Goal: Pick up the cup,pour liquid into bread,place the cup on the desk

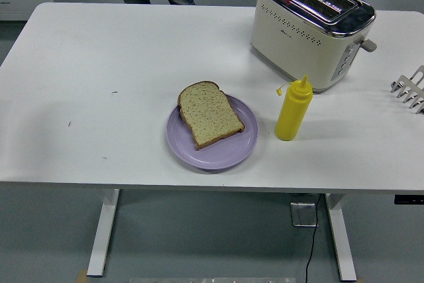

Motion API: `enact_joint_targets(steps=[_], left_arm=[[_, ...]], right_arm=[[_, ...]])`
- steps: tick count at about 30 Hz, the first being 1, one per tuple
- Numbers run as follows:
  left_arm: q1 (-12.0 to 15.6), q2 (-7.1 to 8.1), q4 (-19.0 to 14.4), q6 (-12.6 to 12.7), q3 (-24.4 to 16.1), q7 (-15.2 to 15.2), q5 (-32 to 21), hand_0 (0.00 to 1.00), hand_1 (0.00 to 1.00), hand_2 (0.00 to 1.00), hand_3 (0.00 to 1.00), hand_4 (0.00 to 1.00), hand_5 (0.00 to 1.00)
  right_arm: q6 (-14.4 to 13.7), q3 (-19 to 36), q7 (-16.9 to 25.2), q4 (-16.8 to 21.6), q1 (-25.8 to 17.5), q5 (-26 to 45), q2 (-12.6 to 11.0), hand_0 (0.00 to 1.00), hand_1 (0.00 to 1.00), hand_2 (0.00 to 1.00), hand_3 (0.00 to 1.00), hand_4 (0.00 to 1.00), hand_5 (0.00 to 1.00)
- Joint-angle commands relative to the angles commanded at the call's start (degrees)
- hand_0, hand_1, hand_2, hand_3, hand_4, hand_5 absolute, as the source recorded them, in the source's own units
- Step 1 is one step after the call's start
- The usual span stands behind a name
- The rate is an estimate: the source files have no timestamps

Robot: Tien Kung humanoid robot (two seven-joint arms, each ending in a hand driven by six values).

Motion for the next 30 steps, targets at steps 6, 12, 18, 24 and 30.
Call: enact_joint_targets(steps=[6, 12, 18, 24, 30], left_arm=[[-0.3, -0.24, 0.21, 0.03, 0.11, 0.03, -0.07, 0.826, 0.818, 0.861, 0.819, 0.653, 0.998], [-0.16, -0.04, 0.09, 0.0, -0.21, 0.0, -0.01, 0.826, 0.818, 0.861, 0.819, 0.653, 0.998], [-0.13, -0.1, 0.15, 0.05, -0.23, 0.0, 0.04, 0.826, 0.818, 0.861, 0.819, 0.653, 0.998], [-0.46, -0.15, 0.21, 0.0, -0.11, 0.03, -0.03, 0.826, 0.818, 0.861, 0.819, 0.653, 0.998], [-0.18, -0.11, 0.13, 0.02, -0.24, -0.01, 0.06, 0.826, 0.818, 0.861, 0.819, 0.653, 0.998]], right_arm=[[1.4, -7.29, 1.17, -1.86, 0.59, 0.0, 0.71, 0.296, 0.425, 0.469, 0.535, 0.477, 0.002], [1.5, -4.45, 0.72, -0.74, 1.37, 0.0, -0.46, 0.292, 0.426, 0.47, 0.533, 0.475, 0.002], [1.91, -4.53, 0.91, 0.13, 1.06, 0.0, -0.62, 0.292, 0.426, 0.47, 0.532, 0.473, 0.002], [2.53, -9.22, 1.41, 0.23, 1.47, 0.0, -0.23, 0.292, 0.425, 0.47, 0.531, 0.472, 0.002], [1.72, -3.44, 0.35, 0.76, 0.07, 0.0, -0.88, 0.292, 0.425, 0.469, 0.531, 0.472, 0.002]])
